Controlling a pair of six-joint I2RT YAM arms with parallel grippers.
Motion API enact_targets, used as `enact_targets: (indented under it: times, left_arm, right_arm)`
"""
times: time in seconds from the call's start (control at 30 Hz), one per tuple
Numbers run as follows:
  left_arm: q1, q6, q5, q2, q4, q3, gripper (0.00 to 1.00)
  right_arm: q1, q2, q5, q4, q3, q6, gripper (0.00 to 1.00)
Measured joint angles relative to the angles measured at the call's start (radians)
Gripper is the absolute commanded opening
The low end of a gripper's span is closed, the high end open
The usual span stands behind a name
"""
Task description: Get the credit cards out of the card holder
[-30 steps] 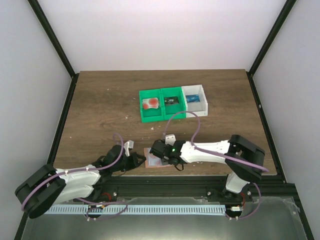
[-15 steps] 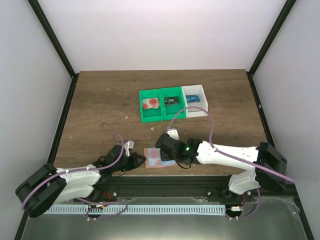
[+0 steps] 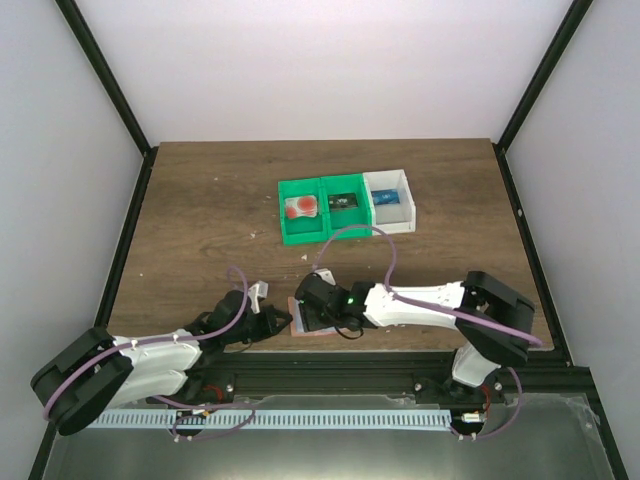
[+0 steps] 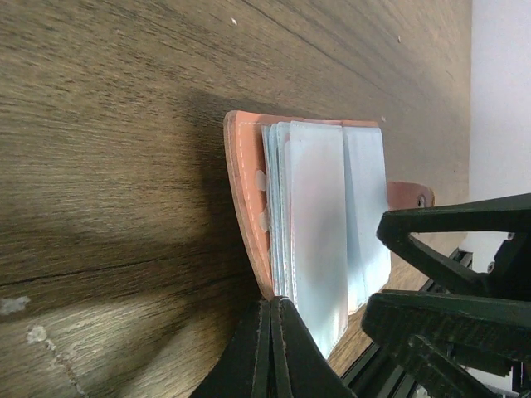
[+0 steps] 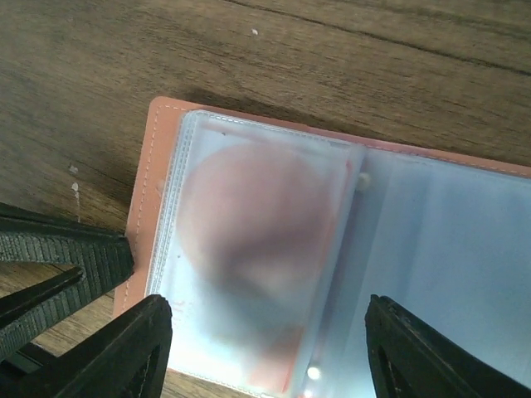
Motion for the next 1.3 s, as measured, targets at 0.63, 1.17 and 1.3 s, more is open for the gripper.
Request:
enact_targets:
  times: [0.63,1.17,1.3]
  left_arm:
    - [-0.006,0.0,-0.004,0.013,0.006,0.0,0.0]
    - [-0.006,0.0,-0.008,0.0,-0.006,0.0,0.0]
    - [-0.006,0.0,-0.008,-0.001,-0.007,0.0,0.0]
  right_arm:
    - [0.008,0.098,-0.037,0.043,0.027,0.0,0.7]
    - [0.011,0.119,0.024,-0.018,0.06,0.024,0.6]
    - [0.011,0.118,0.06,-0.048,0.063,0.039,0.56]
